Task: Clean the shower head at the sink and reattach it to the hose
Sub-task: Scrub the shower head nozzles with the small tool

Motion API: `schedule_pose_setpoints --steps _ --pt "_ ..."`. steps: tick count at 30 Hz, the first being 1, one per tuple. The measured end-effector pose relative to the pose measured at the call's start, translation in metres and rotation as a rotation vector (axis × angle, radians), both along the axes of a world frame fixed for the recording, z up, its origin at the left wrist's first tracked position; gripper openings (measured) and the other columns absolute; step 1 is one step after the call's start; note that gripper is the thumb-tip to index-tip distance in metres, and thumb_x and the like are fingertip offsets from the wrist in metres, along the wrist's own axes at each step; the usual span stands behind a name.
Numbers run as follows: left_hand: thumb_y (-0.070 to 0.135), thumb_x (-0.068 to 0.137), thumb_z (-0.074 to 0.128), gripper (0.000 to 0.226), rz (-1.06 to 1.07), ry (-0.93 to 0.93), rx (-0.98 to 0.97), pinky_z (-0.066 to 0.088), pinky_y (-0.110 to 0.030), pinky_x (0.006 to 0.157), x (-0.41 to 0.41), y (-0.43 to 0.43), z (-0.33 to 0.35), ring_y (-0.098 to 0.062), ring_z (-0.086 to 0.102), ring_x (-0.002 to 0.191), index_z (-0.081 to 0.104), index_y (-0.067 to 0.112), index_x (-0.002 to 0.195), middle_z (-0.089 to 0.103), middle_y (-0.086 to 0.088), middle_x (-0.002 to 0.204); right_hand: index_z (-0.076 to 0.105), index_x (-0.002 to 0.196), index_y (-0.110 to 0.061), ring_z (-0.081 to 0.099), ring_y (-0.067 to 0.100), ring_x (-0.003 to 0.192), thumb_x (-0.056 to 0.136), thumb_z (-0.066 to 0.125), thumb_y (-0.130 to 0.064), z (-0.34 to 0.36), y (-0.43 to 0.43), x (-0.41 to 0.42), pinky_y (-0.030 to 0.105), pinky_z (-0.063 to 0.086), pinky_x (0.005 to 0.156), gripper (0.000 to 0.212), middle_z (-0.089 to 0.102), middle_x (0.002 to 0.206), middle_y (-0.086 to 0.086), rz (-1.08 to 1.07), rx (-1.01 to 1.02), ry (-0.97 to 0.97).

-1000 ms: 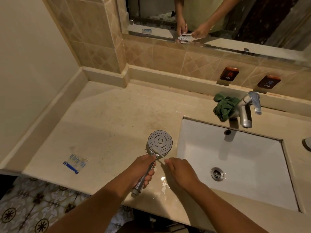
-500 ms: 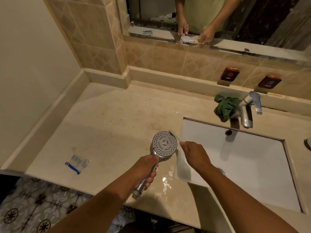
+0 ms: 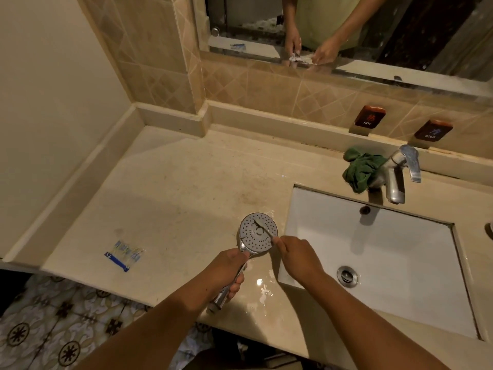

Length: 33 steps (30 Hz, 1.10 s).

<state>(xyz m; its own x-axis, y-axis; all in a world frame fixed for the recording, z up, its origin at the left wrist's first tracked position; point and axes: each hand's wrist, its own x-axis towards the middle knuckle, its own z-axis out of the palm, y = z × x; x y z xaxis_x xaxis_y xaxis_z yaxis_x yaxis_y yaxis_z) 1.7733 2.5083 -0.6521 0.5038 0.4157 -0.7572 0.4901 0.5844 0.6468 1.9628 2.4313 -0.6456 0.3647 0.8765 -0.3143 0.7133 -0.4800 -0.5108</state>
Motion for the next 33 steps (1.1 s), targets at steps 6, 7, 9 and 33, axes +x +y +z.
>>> schedule_pose_setpoints --steps 6,7,9,33 --pt "0.054 0.092 0.051 0.039 -0.022 -0.046 0.019 0.042 -0.025 0.043 -0.007 0.001 -0.004 -0.017 0.043 0.038 0.054 0.015 0.089 0.053 -0.006 0.056 0.066 0.083 -0.018 0.06 0.017 0.073 0.104 0.032 -0.045 -0.004 0.013 0.017 0.033 0.049 0.069 0.048 0.071 0.086 0.005 -0.084 0.025 0.002" --pt "0.054 0.092 0.051 0.039 -0.023 -0.053 0.028 0.042 -0.024 0.043 -0.008 0.001 -0.005 -0.017 0.043 0.038 0.054 0.015 0.089 0.053 -0.007 0.056 0.067 0.085 -0.017 0.062 0.018 0.074 0.104 0.031 -0.046 -0.001 0.013 0.013 0.034 0.051 0.071 0.05 0.071 0.086 0.005 -0.068 0.014 0.011" --pt "0.052 0.095 0.05 0.039 -0.018 -0.053 0.045 0.042 -0.025 0.043 -0.01 0.002 -0.005 -0.017 0.043 0.039 0.053 0.013 0.091 0.054 -0.007 0.056 0.07 0.092 -0.015 0.065 0.019 0.078 0.105 0.03 -0.045 0.004 0.01 -0.001 0.035 0.054 0.074 0.051 0.071 0.088 0.004 -0.027 -0.002 0.035" --pt "0.05 0.098 0.047 0.037 -0.017 -0.126 0.05 0.041 -0.024 0.044 -0.019 0.0 -0.001 -0.016 0.044 0.041 0.052 0.013 0.094 0.054 -0.005 0.059 0.069 0.098 -0.013 0.066 0.02 0.084 0.106 0.029 -0.04 0.014 0.021 -0.015 0.034 0.054 0.076 0.049 0.071 0.095 0.007 -0.036 -0.011 0.007"
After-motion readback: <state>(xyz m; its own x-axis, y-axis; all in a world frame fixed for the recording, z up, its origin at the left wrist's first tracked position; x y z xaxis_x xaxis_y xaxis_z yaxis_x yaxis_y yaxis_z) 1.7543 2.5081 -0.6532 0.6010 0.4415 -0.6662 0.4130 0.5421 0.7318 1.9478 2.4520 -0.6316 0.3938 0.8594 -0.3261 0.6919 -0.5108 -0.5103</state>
